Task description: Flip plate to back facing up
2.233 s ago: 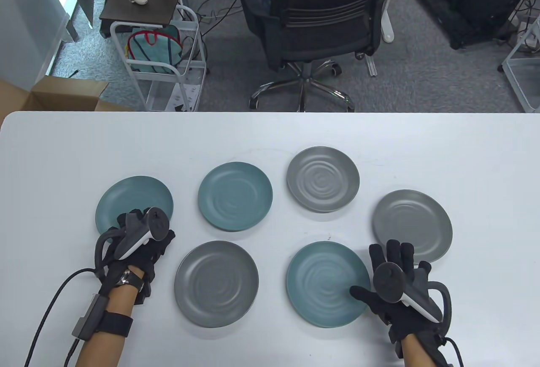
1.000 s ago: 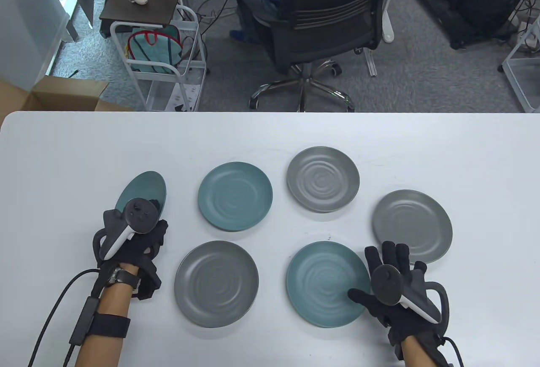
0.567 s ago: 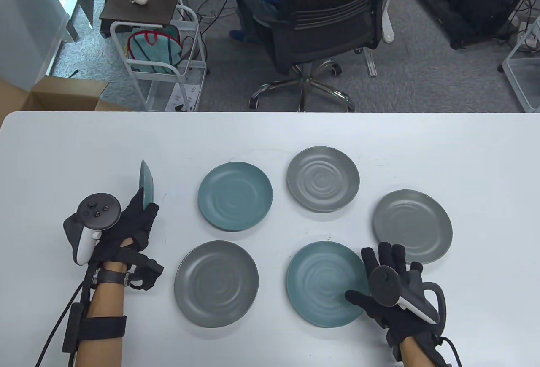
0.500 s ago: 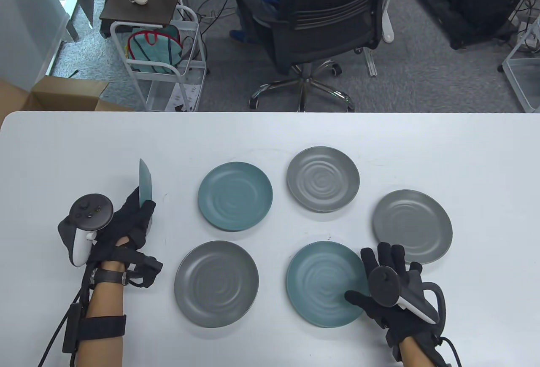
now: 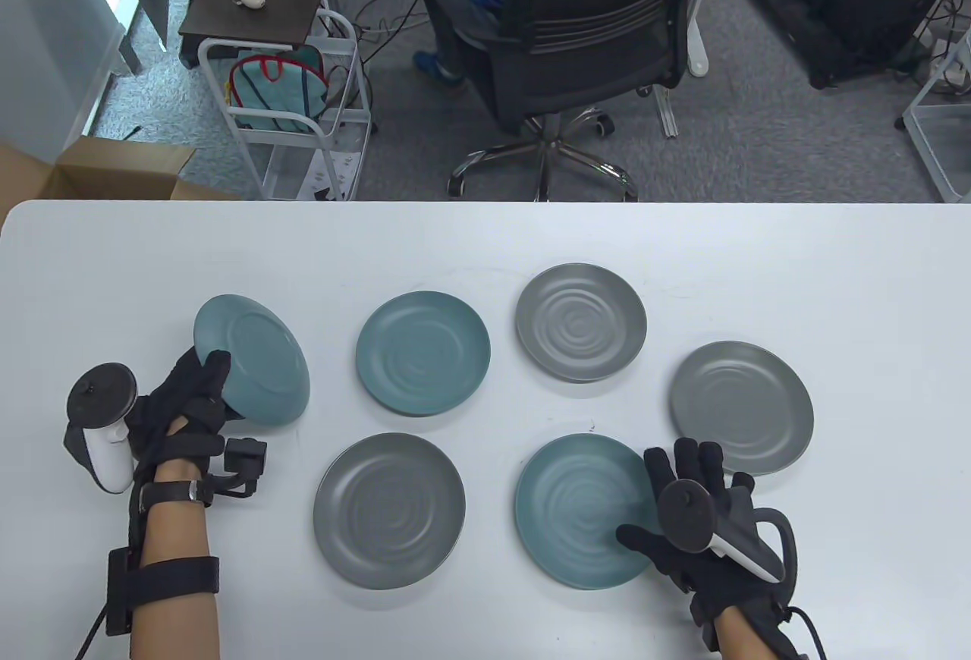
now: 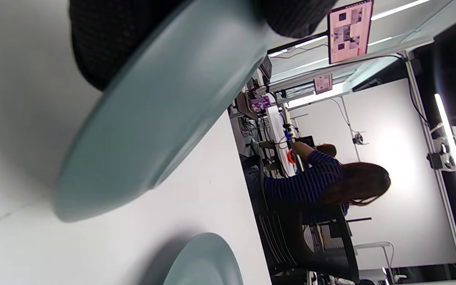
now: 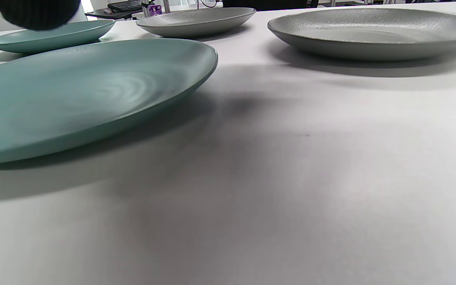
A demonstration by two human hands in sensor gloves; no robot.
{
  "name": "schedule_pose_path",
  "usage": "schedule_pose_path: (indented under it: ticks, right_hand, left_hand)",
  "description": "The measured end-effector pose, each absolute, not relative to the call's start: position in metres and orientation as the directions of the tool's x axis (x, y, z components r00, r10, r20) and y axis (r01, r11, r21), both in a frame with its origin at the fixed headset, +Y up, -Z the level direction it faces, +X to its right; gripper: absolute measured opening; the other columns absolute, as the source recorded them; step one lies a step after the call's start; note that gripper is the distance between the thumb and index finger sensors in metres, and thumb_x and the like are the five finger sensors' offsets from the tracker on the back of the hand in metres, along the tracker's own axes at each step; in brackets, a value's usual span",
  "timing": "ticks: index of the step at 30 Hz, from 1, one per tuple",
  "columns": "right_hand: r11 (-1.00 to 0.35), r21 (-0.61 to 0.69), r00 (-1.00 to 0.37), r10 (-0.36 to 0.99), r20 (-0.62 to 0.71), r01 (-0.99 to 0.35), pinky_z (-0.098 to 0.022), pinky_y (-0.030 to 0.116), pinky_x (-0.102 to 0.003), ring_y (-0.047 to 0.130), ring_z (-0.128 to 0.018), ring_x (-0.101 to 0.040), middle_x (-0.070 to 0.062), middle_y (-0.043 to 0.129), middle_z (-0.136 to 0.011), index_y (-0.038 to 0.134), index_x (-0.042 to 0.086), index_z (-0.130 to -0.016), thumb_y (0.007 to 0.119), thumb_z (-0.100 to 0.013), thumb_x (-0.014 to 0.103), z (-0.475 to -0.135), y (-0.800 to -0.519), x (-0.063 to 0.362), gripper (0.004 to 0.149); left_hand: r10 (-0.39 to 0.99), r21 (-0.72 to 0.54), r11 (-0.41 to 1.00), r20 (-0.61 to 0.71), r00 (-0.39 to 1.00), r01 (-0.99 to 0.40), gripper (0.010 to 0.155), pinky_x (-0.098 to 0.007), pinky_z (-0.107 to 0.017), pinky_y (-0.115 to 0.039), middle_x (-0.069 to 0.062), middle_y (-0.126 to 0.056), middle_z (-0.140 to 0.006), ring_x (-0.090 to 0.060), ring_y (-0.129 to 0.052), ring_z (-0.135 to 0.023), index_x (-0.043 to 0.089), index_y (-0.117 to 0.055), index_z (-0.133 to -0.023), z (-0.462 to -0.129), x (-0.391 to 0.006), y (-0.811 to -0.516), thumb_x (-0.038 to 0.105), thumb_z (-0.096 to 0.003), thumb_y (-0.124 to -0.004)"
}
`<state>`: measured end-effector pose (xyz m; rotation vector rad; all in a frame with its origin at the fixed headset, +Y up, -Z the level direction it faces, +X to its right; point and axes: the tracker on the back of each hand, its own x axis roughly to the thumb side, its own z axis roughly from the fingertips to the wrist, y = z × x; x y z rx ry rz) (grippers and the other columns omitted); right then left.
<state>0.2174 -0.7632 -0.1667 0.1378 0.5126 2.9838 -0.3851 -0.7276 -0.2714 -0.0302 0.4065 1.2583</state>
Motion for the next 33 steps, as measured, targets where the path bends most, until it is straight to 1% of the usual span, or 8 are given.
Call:
schedule_pose_path:
  ticks: [2, 5, 7, 11, 14, 23, 28, 33]
  right_hand:
    - [-0.936, 0.338, -0.990, 0.125, 0.071, -0.094, -0.073, 0.020, -0.073, 0.008, -0.107, -0.045, -0.020, 0.009, -0.118, 0.016, 0.021, -0.114, 0.062, -0.045, 0.070, -0.167, -0.763, 0.217, 0.096]
    - [-0.936, 0.338, -0.989, 0.128, 0.069, -0.097, -0.073, 0.020, -0.073, 0.008, -0.107, -0.045, -0.020, 0.009, -0.118, 0.016, 0.021, -0.114, 0.062, -0.045, 0.070, -0.167, -0.763, 0.217, 0.096]
    - [-0.935, 0.339, -0.989, 0.129, 0.067, -0.099, -0.073, 0.020, -0.073, 0.008, -0.107, -0.045, -0.020, 0.009, -0.118, 0.016, 0.021, -0.114, 0.062, -0.045, 0.070, -0.167, -0.763, 0.216, 0.096]
    - [-0.936, 0.337, -0.989, 0.131, 0.069, -0.101, -0.073, 0.020, -0.073, 0.008, -0.107, -0.045, -0.020, 0.009, -0.118, 0.016, 0.021, -0.114, 0.062, -0.045, 0.070, -0.167, -0.763, 0.215, 0.096]
    - [-0.938, 0.332, -0.989, 0.133, 0.070, -0.103, -0.073, 0.020, -0.073, 0.008, -0.107, -0.045, -0.020, 0.009, -0.118, 0.016, 0.021, -0.114, 0.062, -0.045, 0.070, -0.167, -0.762, 0.215, 0.096]
    - [-0.938, 0.328, -0.988, 0.139, 0.072, -0.108, -0.073, 0.020, -0.073, 0.008, -0.107, -0.045, -0.020, 0.009, -0.118, 0.016, 0.021, -0.114, 0.062, -0.045, 0.070, -0.167, -0.762, 0.215, 0.096]
    - [-0.940, 0.322, -0.987, 0.143, 0.074, -0.112, -0.073, 0.020, -0.073, 0.008, -0.107, -0.045, -0.020, 0.009, -0.118, 0.016, 0.020, -0.114, 0.062, -0.046, 0.070, -0.166, -0.761, 0.216, 0.096]
    - [-0.941, 0.320, -0.987, 0.144, 0.075, -0.113, -0.073, 0.020, -0.073, 0.008, -0.107, -0.045, -0.020, 0.009, -0.118, 0.016, 0.020, -0.114, 0.062, -0.045, 0.070, -0.166, -0.761, 0.217, 0.096]
  left_hand:
    - [0.907, 0.215, 0.315, -0.355, 0.226, -0.925, 0.059, -0.034, -0.039, -0.093, -0.011, -0.088, -0.084, -0.028, -0.109, -0.059, 0.003, -0.065, -0.104, -0.270, -0.390, -0.733, 0.039, -0.0581, -0.066]
    - [0.875, 0.220, 0.351, -0.423, 0.236, -0.910, 0.060, -0.032, -0.035, -0.094, -0.010, -0.091, -0.079, -0.026, -0.111, -0.051, 0.001, -0.066, -0.103, -0.268, -0.398, -0.744, 0.041, -0.0575, -0.067]
    - [0.856, 0.225, 0.373, -0.456, 0.241, -0.900, 0.062, -0.031, -0.034, -0.094, -0.009, -0.091, -0.078, -0.026, -0.111, -0.050, 0.000, -0.066, -0.103, -0.266, -0.402, -0.752, 0.042, -0.0573, -0.067]
    - [0.841, 0.237, 0.373, -0.495, 0.219, -0.897, 0.063, -0.031, -0.033, -0.094, -0.009, -0.092, -0.077, -0.025, -0.111, -0.048, 0.000, -0.067, -0.103, -0.263, -0.406, -0.765, 0.043, -0.0572, -0.067]
    - [0.805, 0.224, 0.410, -0.544, 0.236, -0.884, 0.064, -0.030, -0.031, -0.094, -0.008, -0.092, -0.075, -0.025, -0.111, -0.045, -0.001, -0.067, -0.103, -0.260, -0.408, -0.774, 0.044, -0.0569, -0.067]
    - [0.755, 0.226, 0.434, -0.620, 0.215, -0.872, 0.067, -0.031, -0.032, -0.093, -0.011, -0.091, -0.077, -0.026, -0.111, -0.046, -0.004, -0.068, -0.102, -0.254, -0.410, -0.791, 0.046, -0.0567, -0.067]
    - [0.717, 0.215, 0.489, -0.651, 0.249, -0.845, 0.067, -0.030, -0.032, -0.093, -0.012, -0.091, -0.078, -0.027, -0.110, -0.047, -0.003, -0.068, -0.103, -0.253, -0.409, -0.795, 0.046, -0.0568, -0.067]
    - [0.672, 0.193, 0.559, -0.676, 0.304, -0.807, 0.067, -0.030, -0.031, -0.093, -0.011, -0.091, -0.077, -0.025, -0.110, -0.046, -0.002, -0.069, -0.102, -0.254, -0.406, -0.792, 0.047, -0.0566, -0.067]
